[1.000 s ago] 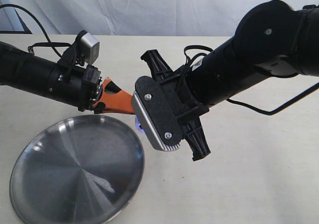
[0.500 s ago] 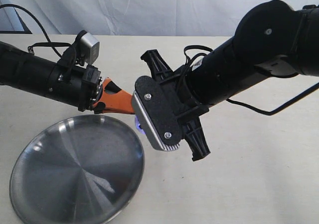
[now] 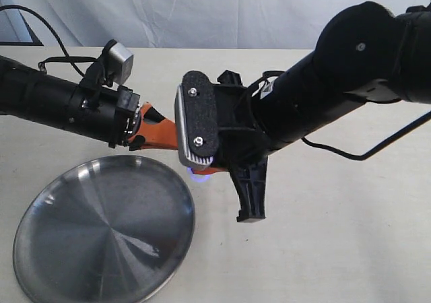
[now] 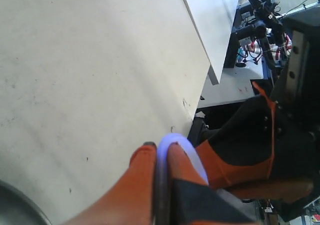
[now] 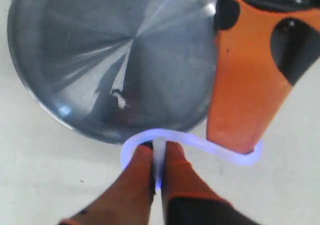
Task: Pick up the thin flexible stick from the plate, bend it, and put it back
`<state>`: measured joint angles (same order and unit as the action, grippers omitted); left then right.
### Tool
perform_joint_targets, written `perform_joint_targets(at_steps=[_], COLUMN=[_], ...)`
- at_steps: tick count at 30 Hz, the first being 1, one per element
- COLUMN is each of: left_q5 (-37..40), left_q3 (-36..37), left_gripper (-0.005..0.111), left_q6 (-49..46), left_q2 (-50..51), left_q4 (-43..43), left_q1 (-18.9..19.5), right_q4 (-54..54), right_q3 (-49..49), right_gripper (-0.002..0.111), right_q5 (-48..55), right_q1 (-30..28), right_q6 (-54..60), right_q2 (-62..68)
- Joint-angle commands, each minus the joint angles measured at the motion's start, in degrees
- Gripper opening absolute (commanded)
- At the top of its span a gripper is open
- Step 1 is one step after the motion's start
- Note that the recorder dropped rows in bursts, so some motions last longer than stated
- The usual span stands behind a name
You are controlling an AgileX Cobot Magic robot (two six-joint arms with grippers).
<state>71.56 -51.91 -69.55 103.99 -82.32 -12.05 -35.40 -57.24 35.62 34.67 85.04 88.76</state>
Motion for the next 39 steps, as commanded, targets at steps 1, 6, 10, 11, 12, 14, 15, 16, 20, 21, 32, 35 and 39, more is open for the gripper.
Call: perform_joint_targets(at_steps=[1,6,10,11,12,14,15,16,20,21,32,35,39], left_q5=[-1.6,-1.6,-1.6,-1.6,-1.6,-1.6,-1.6,-1.6,-2.4,-3.9,-1.6,-1.6,-1.6], left_q3=[-0.2,-0.2,-0.2,-0.2,-0.2,-0.2,-0.2,-0.2,-0.2,-0.2,-0.2,-0.2,-0.2], left_gripper=[0.0,0.0,0.0,0.0,0.0,0.0,0.0,0.0,0.0,0.0,0.0,0.0,0.0], left_q6=[0.1,0.1,0.1,0.1,0.1,0.1,0.1,0.1,0.6,1.5,5.6,9.3,17.3], left_q2=[-0.1,-0.1,-0.1,-0.1,-0.1,-0.1,-0.1,-0.1,-0.1,-0.1,-3.1,-7.1,-11.2], left_q4=[-3.0,-3.0,-2.9,-2.9,-2.9,-2.6,-2.1,-1.2,2.5,3.9,14.4,20.8,31.1], left_q1=[-0.1,-0.1,-0.1,-0.1,-0.1,-0.1,-0.1,-0.1,-0.1,-0.1,6.1,9.8,11.2], right_q4=[5.5,5.6,5.9,6.7,7.5,10.0,11.3,13.3,26.2,32.5,66.1,66.4,67.1], right_q3=[-0.1,-0.1,-0.1,-0.1,-0.1,-0.1,-0.1,-0.1,-0.1,-0.1,-0.1,-0.1,-0.1], right_gripper=[-0.001,-0.001,0.02,0.032,0.041,0.051,0.051,0.05,0.05,0.05,0.05,0.05,0.05], right_q5=[-0.9,-2.1,-1.8,-1.8,-1.9,-2.1,-2.5,-3.3,-7.2,-7.9,0.4,0.5,0.4], right_q1=[0.6,0.6,0.6,0.6,0.6,0.6,0.6,0.6,0.6,0.6,0.6,0.6,0.6], right_q6=[-16.0,-21.6,-24.5,-26.0,-27.0,-30.8,-32.9,-36.0,-51.6,-57.8,-90.1,-90.2,-90.2], right_q2=[-0.5,-0.5,-0.5,-0.5,-0.5,-0.5,-0.5,-0.7,-3.2,-4.6,-8.0,-8.0,-8.0])
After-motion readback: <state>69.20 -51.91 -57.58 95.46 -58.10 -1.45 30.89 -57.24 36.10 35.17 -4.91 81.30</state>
